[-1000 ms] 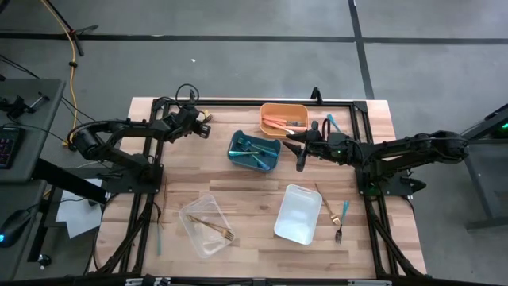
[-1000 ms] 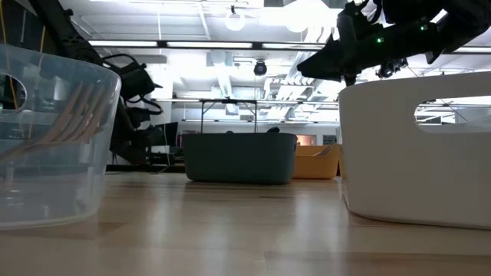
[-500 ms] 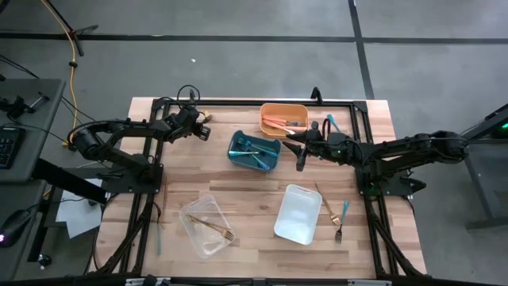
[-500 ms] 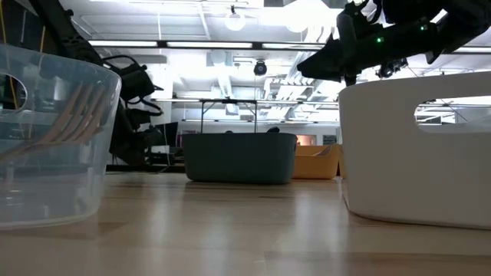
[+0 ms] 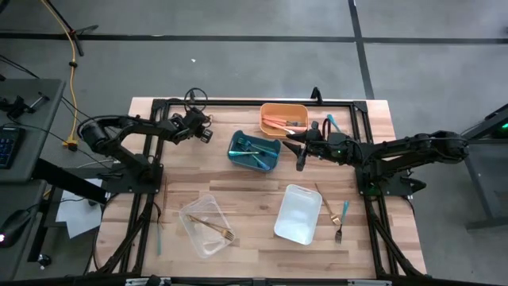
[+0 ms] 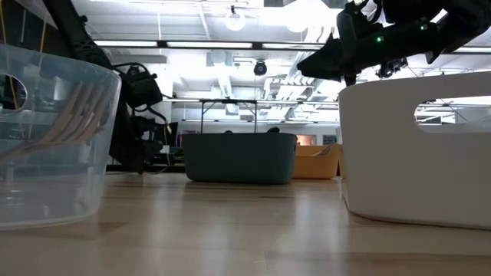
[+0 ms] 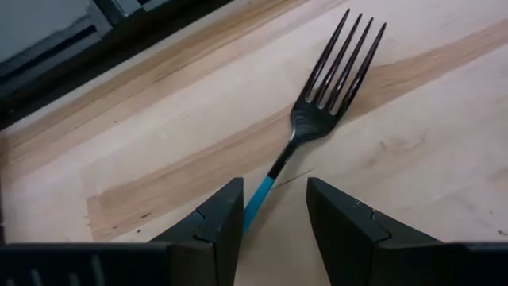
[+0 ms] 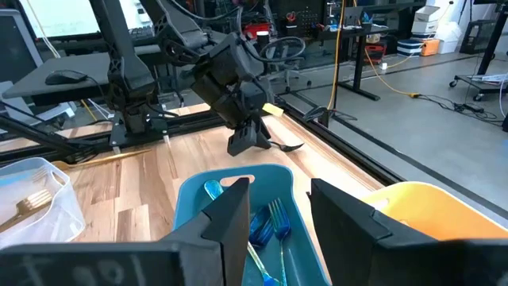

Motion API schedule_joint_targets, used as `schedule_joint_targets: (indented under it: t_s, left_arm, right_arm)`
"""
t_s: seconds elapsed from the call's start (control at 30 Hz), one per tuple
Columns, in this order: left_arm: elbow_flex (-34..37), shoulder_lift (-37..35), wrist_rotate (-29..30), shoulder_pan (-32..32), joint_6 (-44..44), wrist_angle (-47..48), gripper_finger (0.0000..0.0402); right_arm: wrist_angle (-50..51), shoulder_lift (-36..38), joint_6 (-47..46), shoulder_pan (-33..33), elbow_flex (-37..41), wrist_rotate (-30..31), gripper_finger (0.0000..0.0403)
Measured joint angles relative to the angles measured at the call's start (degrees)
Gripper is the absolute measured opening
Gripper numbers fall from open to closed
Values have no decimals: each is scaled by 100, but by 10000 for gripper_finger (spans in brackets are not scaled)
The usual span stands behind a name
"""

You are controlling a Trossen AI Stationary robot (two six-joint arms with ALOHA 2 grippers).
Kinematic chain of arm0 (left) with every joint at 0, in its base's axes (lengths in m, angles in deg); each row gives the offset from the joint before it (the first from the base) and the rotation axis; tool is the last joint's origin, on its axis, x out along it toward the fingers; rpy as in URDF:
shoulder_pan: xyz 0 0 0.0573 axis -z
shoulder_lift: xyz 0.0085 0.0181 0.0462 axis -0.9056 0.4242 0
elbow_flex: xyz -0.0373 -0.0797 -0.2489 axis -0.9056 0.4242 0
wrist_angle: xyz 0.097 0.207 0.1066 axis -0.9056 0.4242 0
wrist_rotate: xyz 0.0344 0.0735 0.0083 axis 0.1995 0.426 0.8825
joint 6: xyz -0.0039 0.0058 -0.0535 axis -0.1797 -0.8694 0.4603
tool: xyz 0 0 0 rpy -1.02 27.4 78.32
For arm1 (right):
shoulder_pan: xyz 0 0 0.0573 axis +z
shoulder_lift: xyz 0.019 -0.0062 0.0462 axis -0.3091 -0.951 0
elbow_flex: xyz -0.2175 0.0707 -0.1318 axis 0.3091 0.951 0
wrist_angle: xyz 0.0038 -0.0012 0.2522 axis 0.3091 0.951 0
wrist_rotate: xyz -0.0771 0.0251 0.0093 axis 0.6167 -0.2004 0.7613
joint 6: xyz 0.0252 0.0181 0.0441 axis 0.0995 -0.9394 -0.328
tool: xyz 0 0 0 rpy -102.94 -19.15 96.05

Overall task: Sort silverware by color (type)
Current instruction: Put the blue-black fork into the white bin

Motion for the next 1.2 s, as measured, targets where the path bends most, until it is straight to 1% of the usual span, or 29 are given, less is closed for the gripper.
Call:
schedule_joint_targets:
  t_s: [0.07, 0.17, 0.23, 0.47, 1.2]
  left_arm:
    - [-29, -8, -353, -34, 24, 55, 133]
    - [-38, -11, -1353, -145, 83, -23, 133]
    - [-38, -11, -1691, -181, 76, -24, 133]
    - [-51, -9, -1989, -217, 214, 11, 133]
    - [-75, 2, -1904, -201, 139, 37, 133]
  right_arm:
    - [2, 0, 0, 0, 0, 2, 129]
    - [8, 0, 0, 0, 0, 1, 129]
    - [29, 0, 0, 0, 0, 1, 129]
    - [126, 0, 0, 0, 0, 1, 129]
    - [152, 0, 17, 0, 2, 1, 129]
